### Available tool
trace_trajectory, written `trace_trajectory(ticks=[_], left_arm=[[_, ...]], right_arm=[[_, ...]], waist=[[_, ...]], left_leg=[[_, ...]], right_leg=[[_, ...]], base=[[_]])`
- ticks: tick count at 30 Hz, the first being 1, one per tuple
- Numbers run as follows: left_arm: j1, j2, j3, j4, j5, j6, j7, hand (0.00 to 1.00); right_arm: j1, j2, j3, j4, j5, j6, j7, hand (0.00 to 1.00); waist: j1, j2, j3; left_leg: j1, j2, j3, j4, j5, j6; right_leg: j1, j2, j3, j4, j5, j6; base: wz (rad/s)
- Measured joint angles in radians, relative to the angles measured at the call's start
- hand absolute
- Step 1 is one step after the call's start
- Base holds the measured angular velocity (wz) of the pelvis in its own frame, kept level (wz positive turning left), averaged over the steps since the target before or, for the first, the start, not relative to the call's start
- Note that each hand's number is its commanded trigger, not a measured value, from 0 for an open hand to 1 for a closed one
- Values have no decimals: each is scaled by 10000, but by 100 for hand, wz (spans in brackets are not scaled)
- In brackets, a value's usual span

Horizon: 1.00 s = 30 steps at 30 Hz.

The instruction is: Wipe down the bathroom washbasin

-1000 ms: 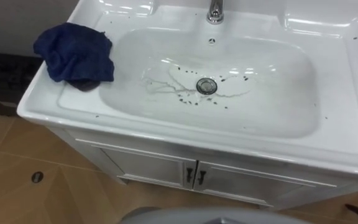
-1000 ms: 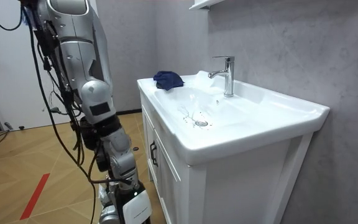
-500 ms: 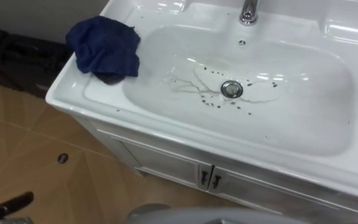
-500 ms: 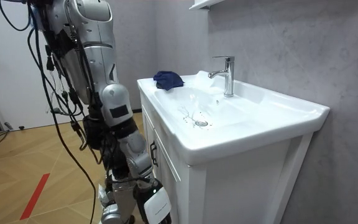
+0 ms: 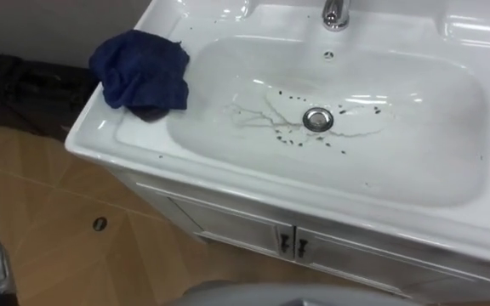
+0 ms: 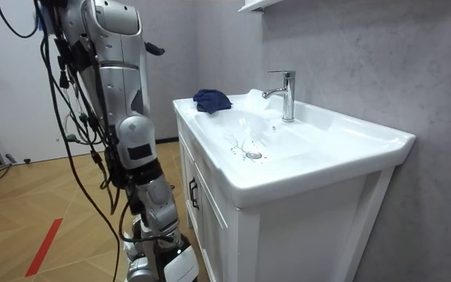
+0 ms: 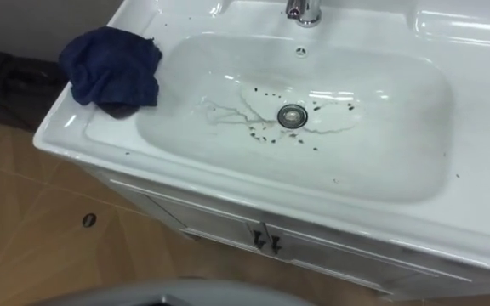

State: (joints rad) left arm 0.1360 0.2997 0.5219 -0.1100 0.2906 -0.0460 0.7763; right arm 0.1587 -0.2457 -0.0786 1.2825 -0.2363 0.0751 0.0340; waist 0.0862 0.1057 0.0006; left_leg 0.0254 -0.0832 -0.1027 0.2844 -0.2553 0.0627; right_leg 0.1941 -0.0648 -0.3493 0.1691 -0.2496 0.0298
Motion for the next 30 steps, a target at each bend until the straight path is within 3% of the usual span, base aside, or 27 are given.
trace_trajectory(ticks=[16, 20, 25, 30], left_arm=[[-6, -17, -2071, -581, 1069, 33, -1185, 0], [-7, -67, -2376, -544, 1813, 25, -1106, 0], [-7, -139, -3032, -119, 1845, 34, -1117, 0], [-7, -155, -3499, -81, 1831, 75, -1120, 0]], right_arm=[[-25, 78, 600, 315, 151, 19, 572, 0], [-52, 83, 688, 473, 248, 123, 704, 0], [-74, 89, 684, 414, 260, 141, 803, 0], [-31, 104, 664, 350, 343, 300, 750, 0]], waist=[[-678, -19, 58], [-1101, -135, 74], [-1383, -336, 98], [-1419, -443, 74]], left_leg=[[263, 140, 463, -138, 1, 22], [332, 174, 502, -183, 4, 14], [375, 198, 712, -187, 3, 12], [382, 217, 753, -161, 2, 15]], right_leg=[[-48, 34, 747, 104, 17, -27], [-49, 62, 866, 176, 17, -27], [-67, 80, 1005, 180, 25, -40], [-79, 78, 1033, 177, 48, -63]], base=[[-10], [-4], [-10], [-2]])
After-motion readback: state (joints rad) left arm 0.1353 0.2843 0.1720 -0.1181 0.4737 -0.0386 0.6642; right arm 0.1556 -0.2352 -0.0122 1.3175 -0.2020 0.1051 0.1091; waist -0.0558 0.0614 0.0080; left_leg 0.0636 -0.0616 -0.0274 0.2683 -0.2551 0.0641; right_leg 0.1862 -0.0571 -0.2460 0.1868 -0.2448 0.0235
